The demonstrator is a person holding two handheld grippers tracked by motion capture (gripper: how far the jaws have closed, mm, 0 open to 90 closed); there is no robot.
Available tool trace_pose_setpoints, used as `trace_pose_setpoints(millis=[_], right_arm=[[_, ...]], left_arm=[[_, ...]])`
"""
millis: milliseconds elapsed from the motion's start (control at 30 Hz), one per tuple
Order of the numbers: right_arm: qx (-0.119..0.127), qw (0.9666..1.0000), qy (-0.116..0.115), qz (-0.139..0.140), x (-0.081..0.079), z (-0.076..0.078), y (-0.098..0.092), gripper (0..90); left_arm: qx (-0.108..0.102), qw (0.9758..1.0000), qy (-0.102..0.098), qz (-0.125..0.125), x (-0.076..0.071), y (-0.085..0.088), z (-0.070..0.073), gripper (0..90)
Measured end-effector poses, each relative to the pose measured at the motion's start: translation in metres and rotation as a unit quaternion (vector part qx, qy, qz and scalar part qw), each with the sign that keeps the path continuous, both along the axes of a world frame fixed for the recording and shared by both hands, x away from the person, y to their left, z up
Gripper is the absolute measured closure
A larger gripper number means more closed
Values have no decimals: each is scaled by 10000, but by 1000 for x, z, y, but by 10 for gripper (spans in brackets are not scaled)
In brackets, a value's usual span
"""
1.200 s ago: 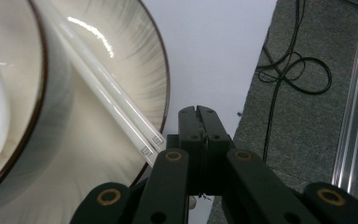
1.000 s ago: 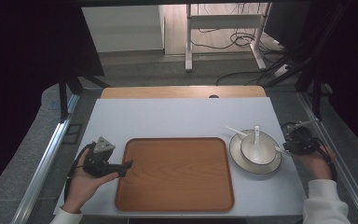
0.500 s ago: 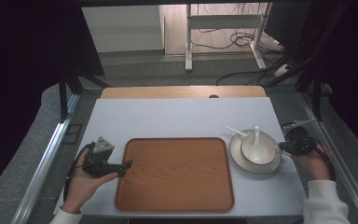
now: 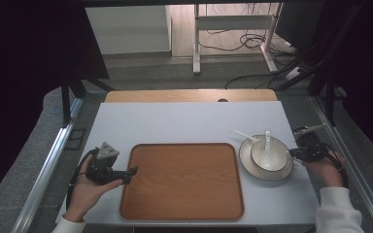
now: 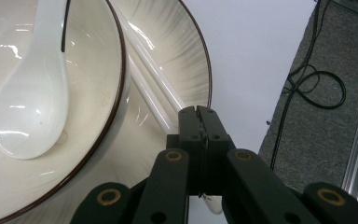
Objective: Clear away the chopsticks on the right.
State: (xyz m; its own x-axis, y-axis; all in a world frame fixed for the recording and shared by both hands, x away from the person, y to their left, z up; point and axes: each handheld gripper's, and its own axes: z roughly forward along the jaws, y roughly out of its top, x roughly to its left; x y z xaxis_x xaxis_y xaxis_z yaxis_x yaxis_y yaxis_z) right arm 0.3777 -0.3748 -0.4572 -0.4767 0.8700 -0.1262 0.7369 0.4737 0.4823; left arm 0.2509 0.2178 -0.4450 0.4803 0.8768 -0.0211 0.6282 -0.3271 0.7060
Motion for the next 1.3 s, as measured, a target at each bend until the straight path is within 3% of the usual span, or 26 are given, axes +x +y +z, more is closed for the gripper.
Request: trace_pose_setpoints(millis=[600,700,767,833,900,967,1133,1300], right_arm=[[-33,10000,28,5,1,-3,-3,895],[-24,10000,-58,46,0,2,-4,895],[51,9996,-273,63,-2,16,-8,877],[34,9995,-294,96,-2,21,-9,853],[-95,9995,-222,223,-1,26,-9,732],[-412,9984,-79,392,4,27,-9,653],[-698,9943,351,724,16,25,-11,639],[-802,9902,728,878,27,15,-13,635]], left_arm=[[11,10000,4,-3,0,1,-1,142],[8,10000,7,-16,1,1,0,142],[-17,10000,-16,-2,1,2,1,140],[-44,10000,-41,34,0,5,3,141],[-54,10000,-51,51,0,5,4,141],[-46,10000,-38,27,-1,5,4,141],[-44,10000,-28,7,0,5,3,141],[-42,9999,-95,17,-1,7,3,144]])
